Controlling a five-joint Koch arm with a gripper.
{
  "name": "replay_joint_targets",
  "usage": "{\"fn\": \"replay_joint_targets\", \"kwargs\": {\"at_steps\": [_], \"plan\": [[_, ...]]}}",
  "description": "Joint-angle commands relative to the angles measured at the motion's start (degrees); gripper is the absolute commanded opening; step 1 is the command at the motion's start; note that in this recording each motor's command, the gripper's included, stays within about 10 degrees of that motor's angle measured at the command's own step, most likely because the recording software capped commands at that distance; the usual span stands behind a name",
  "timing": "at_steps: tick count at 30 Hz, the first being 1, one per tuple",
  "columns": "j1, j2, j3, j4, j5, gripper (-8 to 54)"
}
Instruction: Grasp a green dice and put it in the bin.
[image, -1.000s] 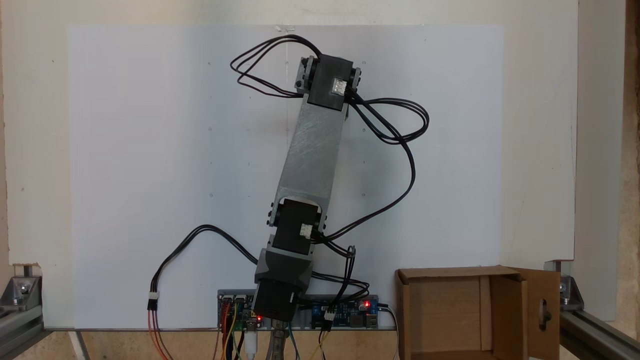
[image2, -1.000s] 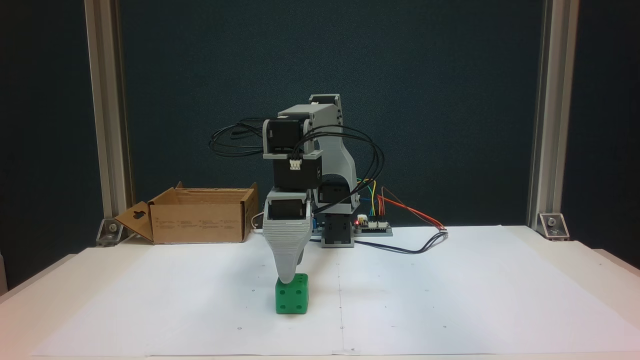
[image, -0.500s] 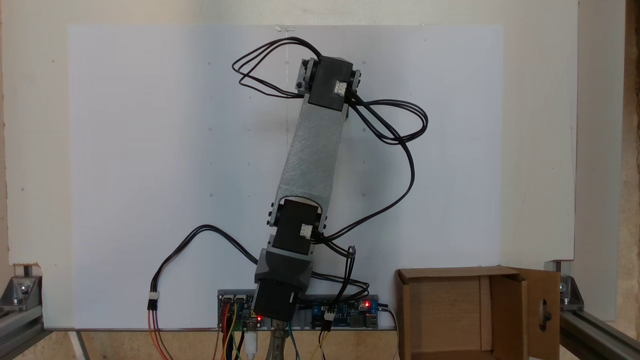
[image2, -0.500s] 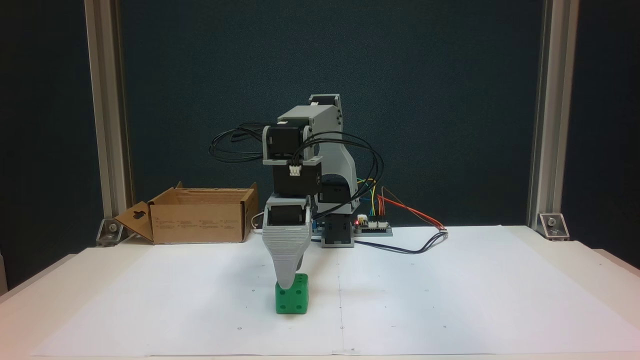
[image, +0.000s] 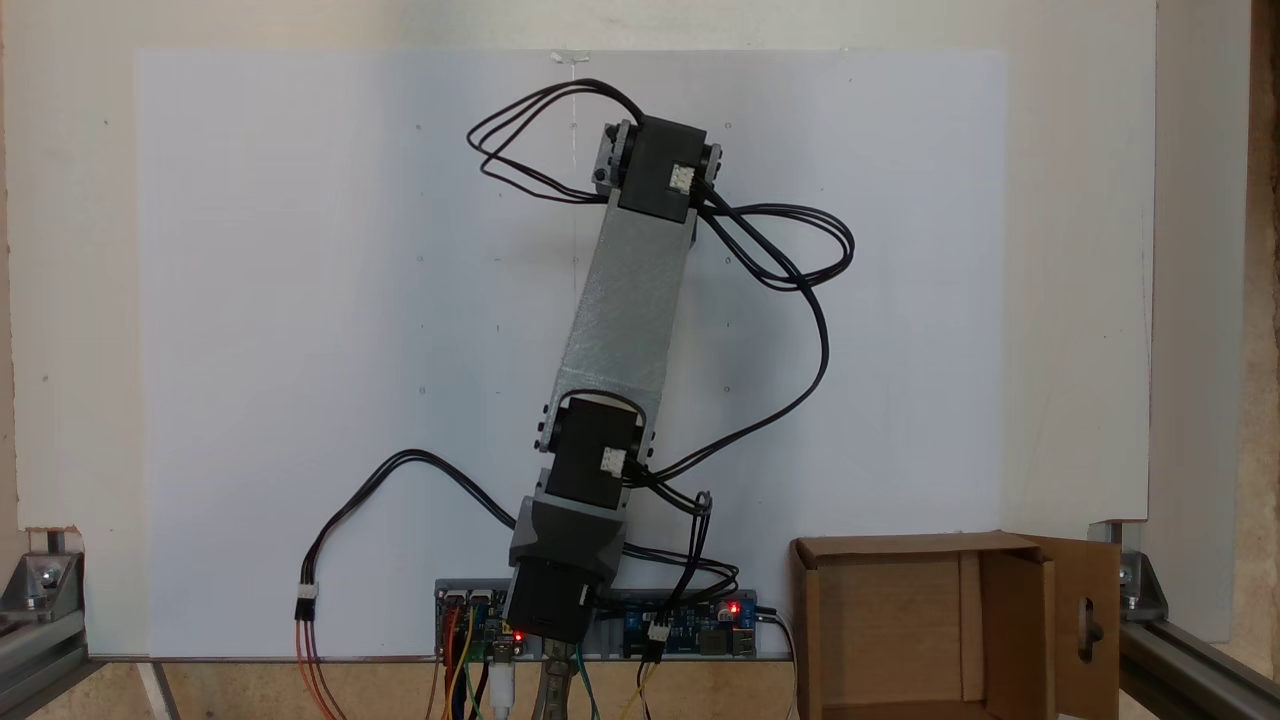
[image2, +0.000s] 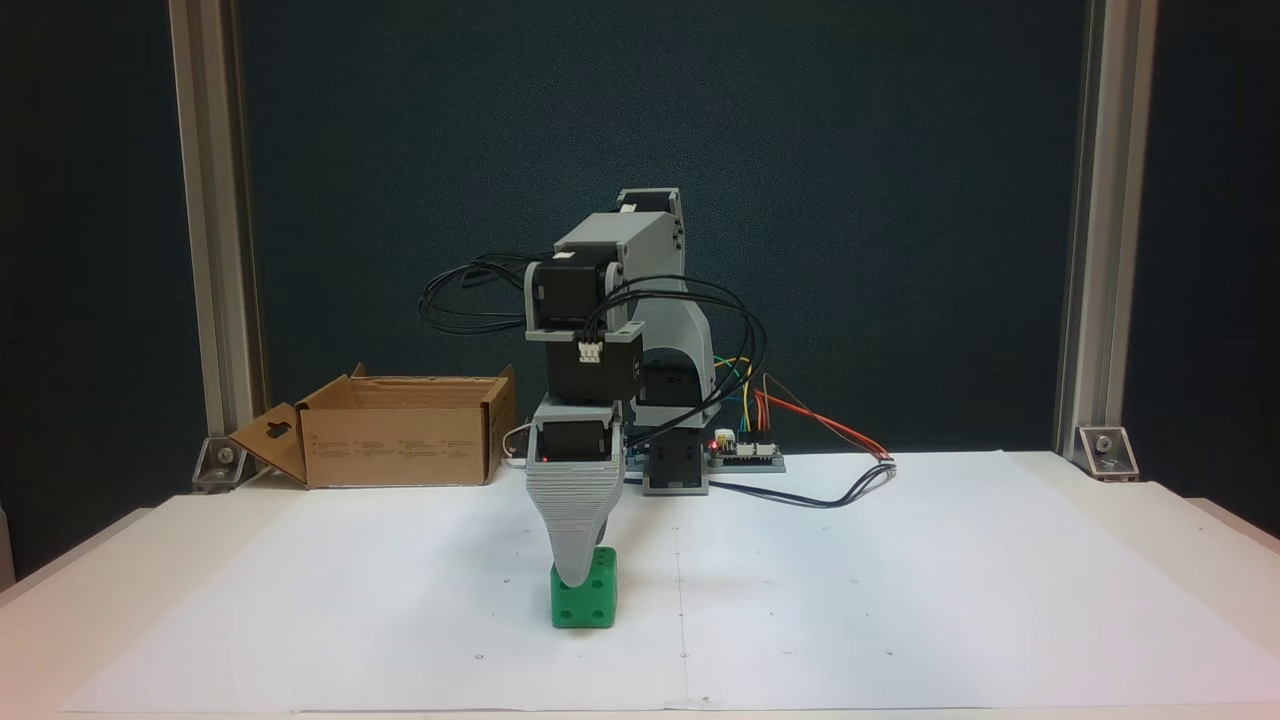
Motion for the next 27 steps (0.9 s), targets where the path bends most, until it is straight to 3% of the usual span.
{"fn": "replay_joint_targets", "kwargs": {"at_steps": [1,27], "plan": [[0.4,1.0,-1.0,-0.7,1.0,43.1],[0.5,-2.7,-0.6,-6.0,3.1,43.0]]}}
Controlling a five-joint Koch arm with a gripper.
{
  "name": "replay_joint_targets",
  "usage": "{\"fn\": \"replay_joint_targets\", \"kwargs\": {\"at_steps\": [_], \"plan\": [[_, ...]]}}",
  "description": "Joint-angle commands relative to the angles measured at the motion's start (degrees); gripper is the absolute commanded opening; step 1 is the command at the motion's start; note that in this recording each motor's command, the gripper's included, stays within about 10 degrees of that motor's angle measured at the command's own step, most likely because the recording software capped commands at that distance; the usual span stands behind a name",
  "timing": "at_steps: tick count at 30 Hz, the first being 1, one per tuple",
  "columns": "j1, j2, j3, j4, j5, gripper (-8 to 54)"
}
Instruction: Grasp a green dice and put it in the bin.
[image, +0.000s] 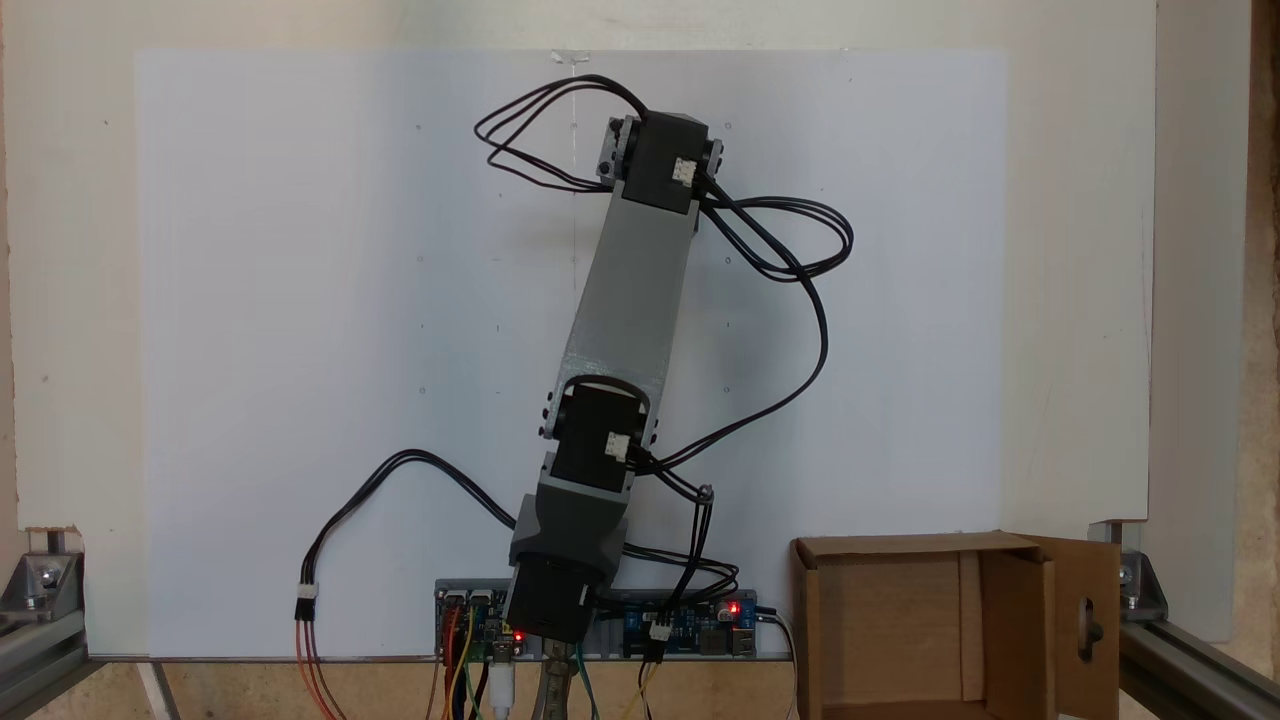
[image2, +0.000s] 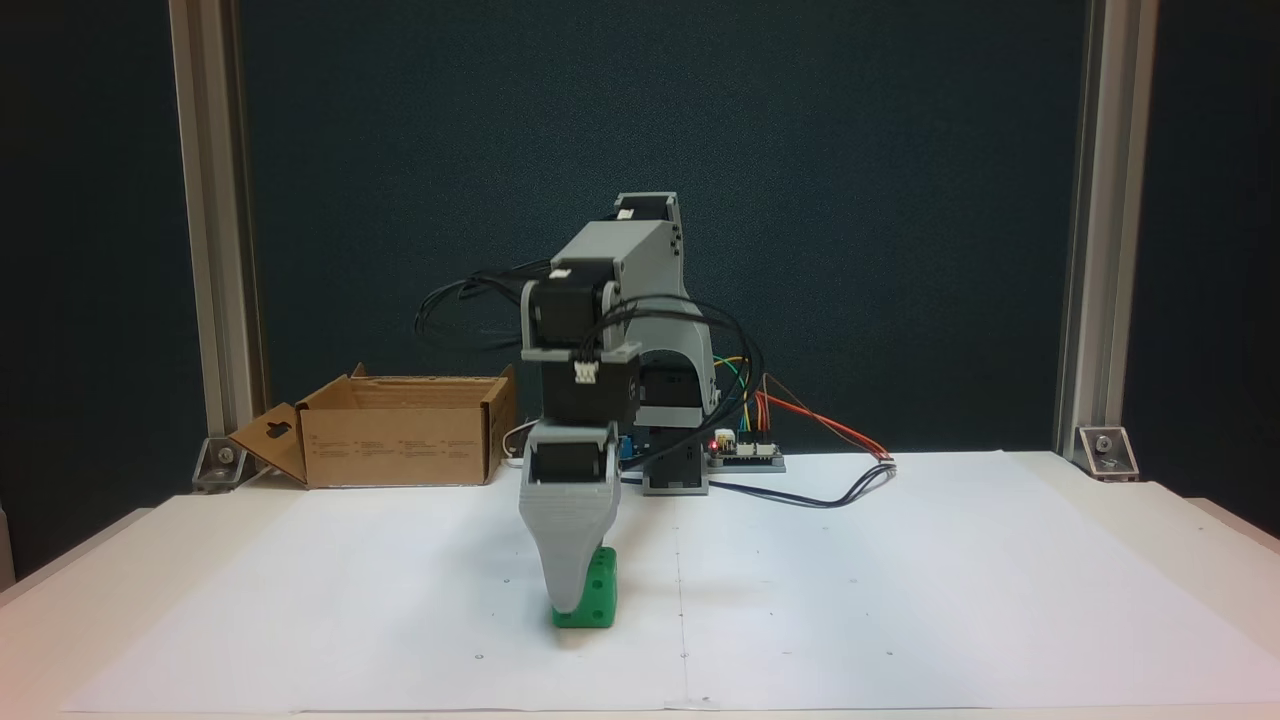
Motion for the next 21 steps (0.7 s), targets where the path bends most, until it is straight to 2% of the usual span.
{"fn": "replay_joint_targets", "kwargs": {"at_steps": [1,10,21], "plan": [[0.4,0.3,-0.5,-0.8,2.7,43.0],[0.4,-1.1,-0.4,-0.8,2.9,42.9],[0.5,-1.8,0.0,-2.4,3.3,38.1]]}}
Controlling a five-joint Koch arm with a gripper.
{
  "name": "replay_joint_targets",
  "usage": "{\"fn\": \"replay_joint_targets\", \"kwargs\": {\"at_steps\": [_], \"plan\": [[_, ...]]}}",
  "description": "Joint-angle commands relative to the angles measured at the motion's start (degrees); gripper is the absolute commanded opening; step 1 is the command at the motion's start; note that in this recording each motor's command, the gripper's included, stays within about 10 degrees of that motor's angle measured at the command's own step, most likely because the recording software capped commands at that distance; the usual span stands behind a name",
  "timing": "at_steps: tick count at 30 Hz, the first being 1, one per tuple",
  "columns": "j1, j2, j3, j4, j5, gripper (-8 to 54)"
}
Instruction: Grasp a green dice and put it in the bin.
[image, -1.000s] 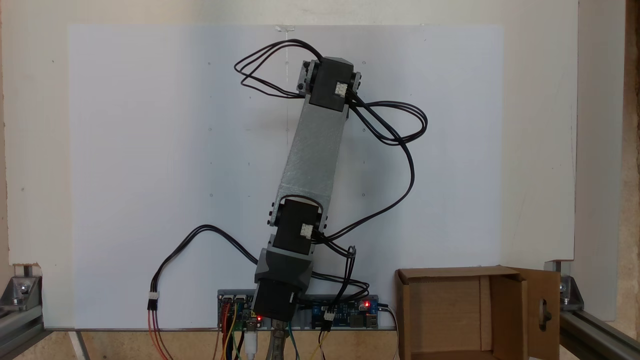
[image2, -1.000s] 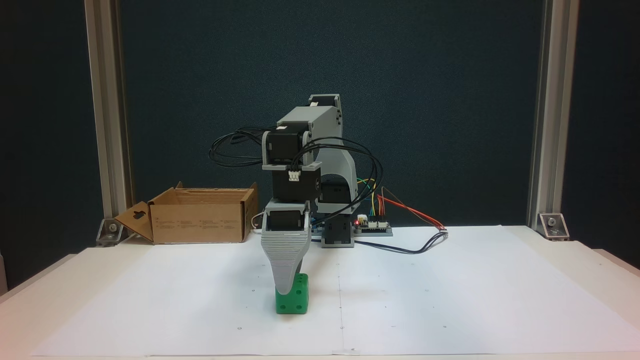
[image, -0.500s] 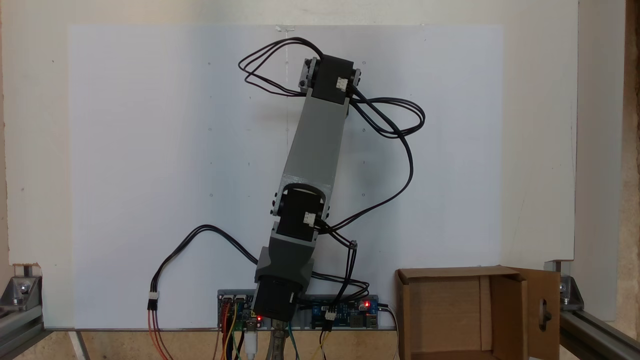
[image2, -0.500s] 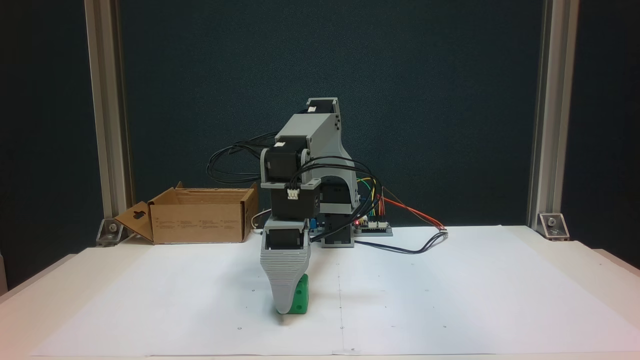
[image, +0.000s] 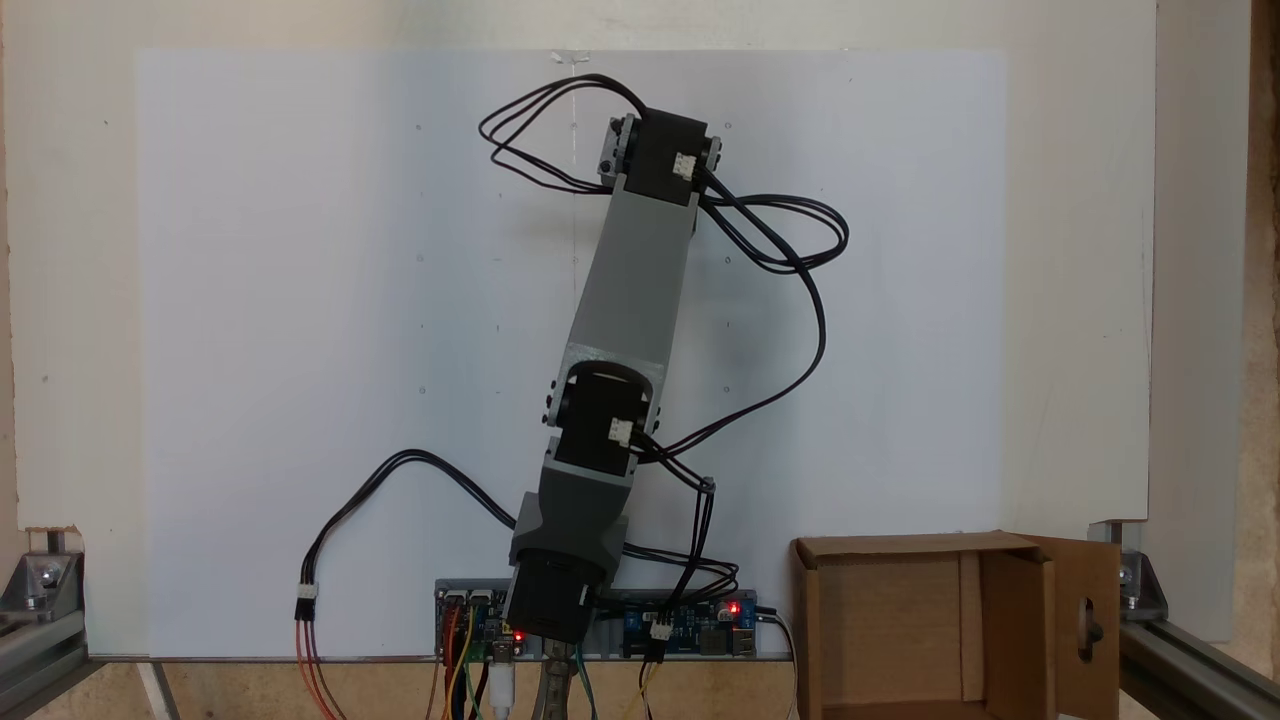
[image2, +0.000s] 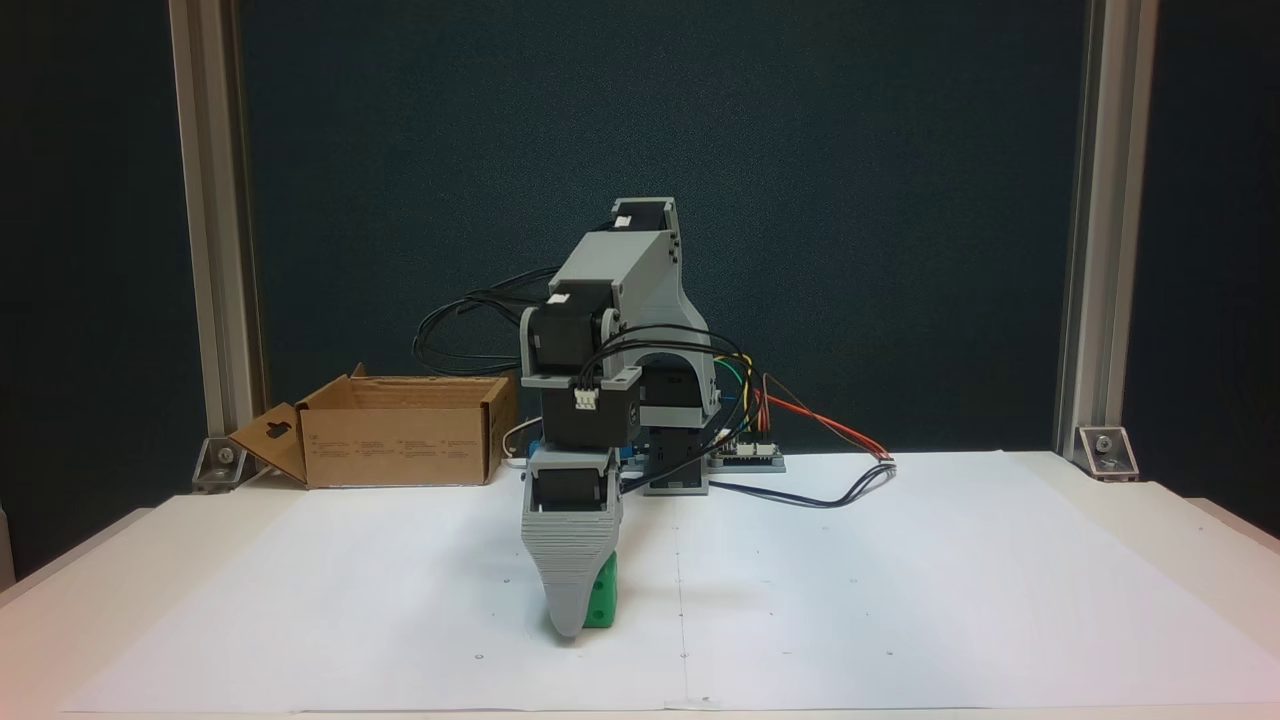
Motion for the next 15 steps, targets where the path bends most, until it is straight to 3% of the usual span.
{"fn": "replay_joint_targets", "kwargs": {"at_steps": [1,6,13,15], "plan": [[0.6,0.4,-0.9,-1.7,2.5,38.1],[0.8,0.3,-0.2,-3.7,2.4,33.3],[0.9,0.2,0.0,-4.2,2.4,33.0],[1.0,0.2,0.4,-4.3,2.4,28.5]]}}
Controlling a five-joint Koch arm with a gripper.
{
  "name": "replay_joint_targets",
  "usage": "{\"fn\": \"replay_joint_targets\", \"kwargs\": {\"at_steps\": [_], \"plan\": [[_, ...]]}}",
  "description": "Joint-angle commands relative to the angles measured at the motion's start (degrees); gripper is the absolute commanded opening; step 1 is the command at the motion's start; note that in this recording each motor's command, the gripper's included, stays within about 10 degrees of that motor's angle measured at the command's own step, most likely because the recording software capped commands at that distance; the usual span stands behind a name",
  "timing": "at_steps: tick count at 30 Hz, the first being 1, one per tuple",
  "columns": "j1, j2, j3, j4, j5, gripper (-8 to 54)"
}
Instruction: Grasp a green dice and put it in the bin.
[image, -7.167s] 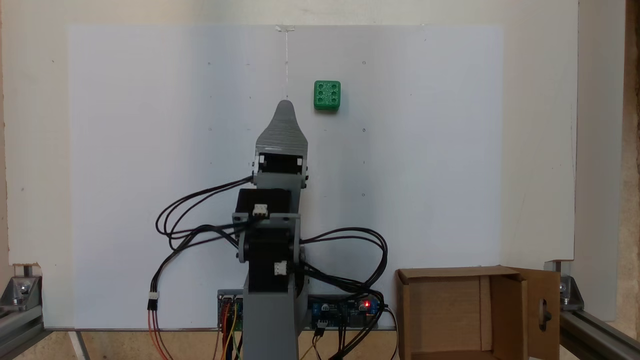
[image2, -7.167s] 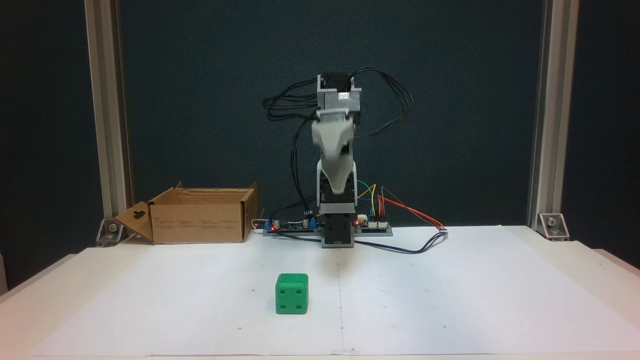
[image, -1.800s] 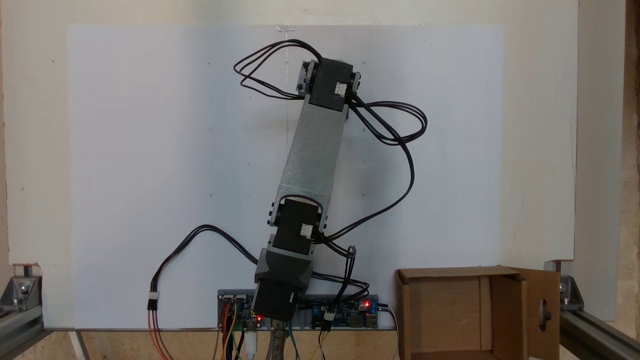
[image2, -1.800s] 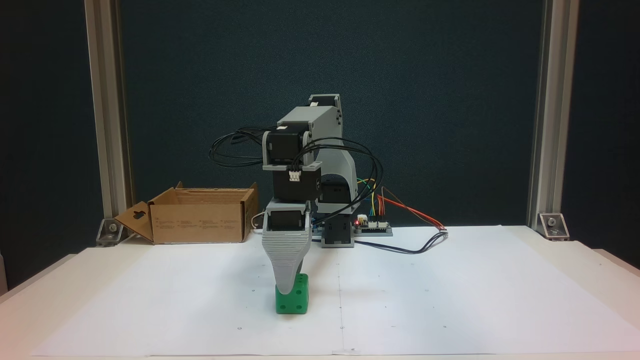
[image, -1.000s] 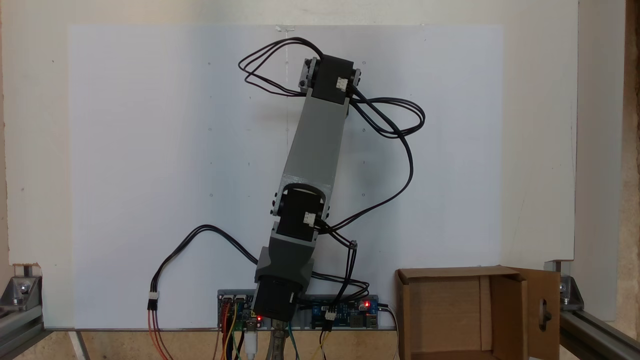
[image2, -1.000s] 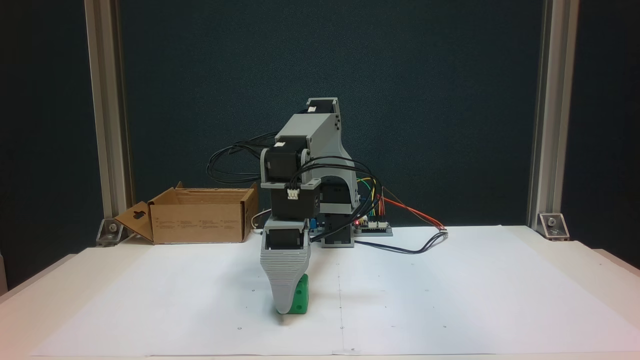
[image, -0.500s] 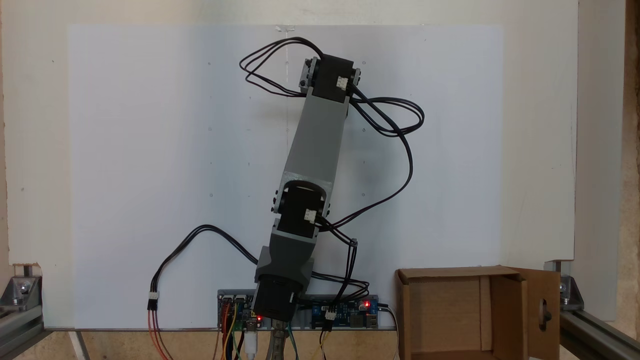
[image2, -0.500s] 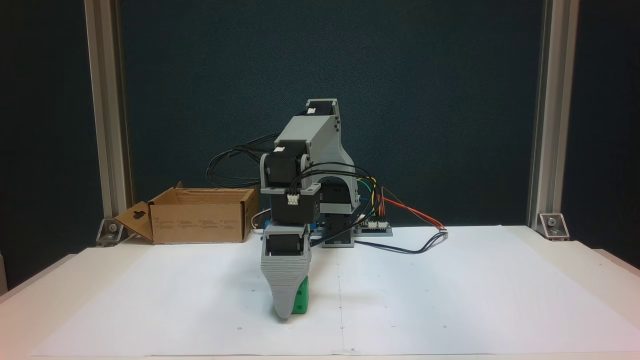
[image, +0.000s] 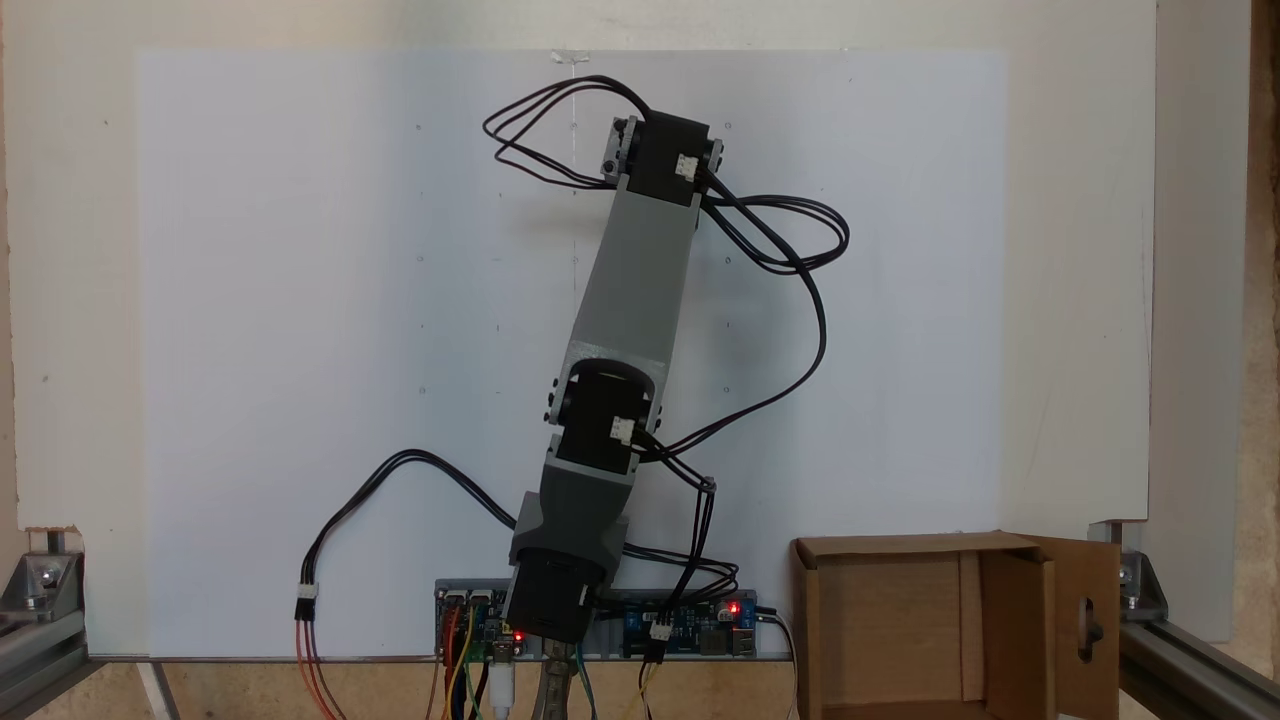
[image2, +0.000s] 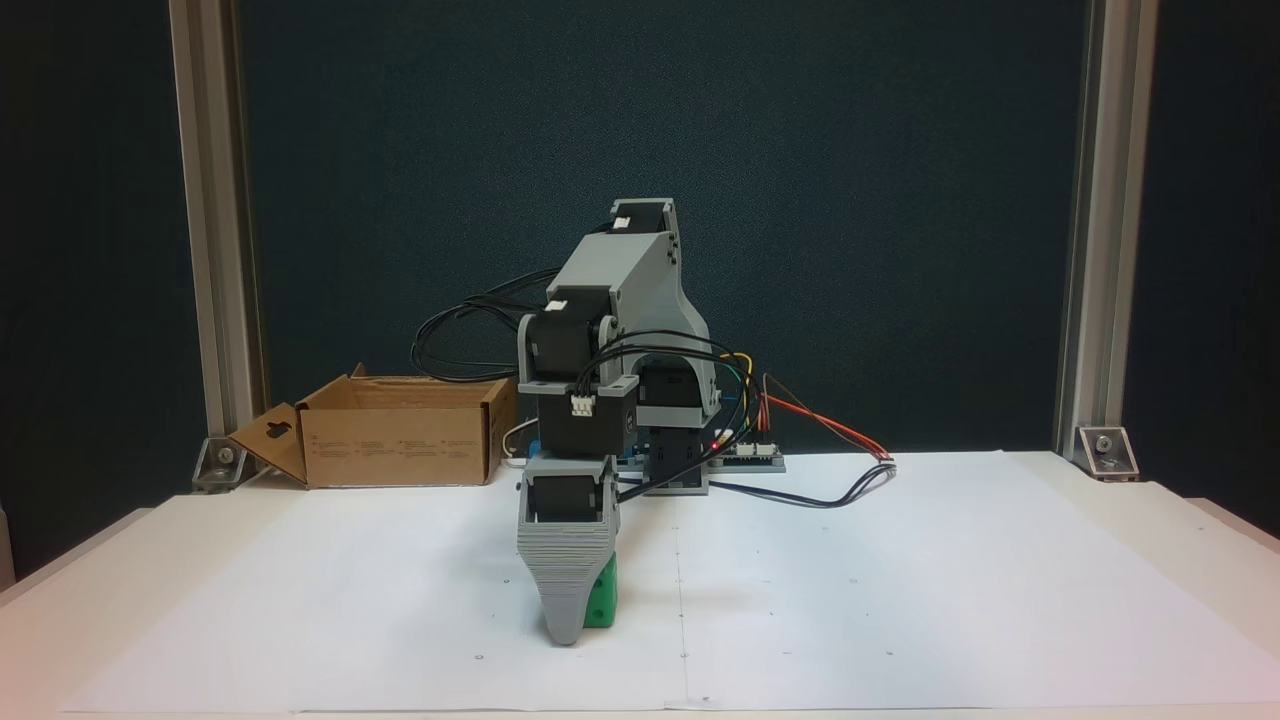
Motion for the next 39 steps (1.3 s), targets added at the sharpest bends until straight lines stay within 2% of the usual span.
{"fn": "replay_joint_targets", "kwargs": {"at_steps": [1,6,9,12,13,14,15,21,39], "plan": [[0.7,0.7,-0.6,-0.5,2.4,28.5],[0.8,0.7,-0.6,-0.5,2.4,28.1],[1.0,0.7,-0.3,-0.5,2.4,21.5],[1.0,0.7,0.0,-0.5,2.4,21.4],[0.9,0.7,0.2,-0.5,2.4,19.2],[0.9,0.7,0.4,-0.5,2.4,13.7],[1.0,0.7,0.4,-0.6,2.4,12.3],[1.6,1.7,0.5,-0.7,2.5,12.0],[6.2,35.9,0.2,9.1,5.5,11.9]]}}
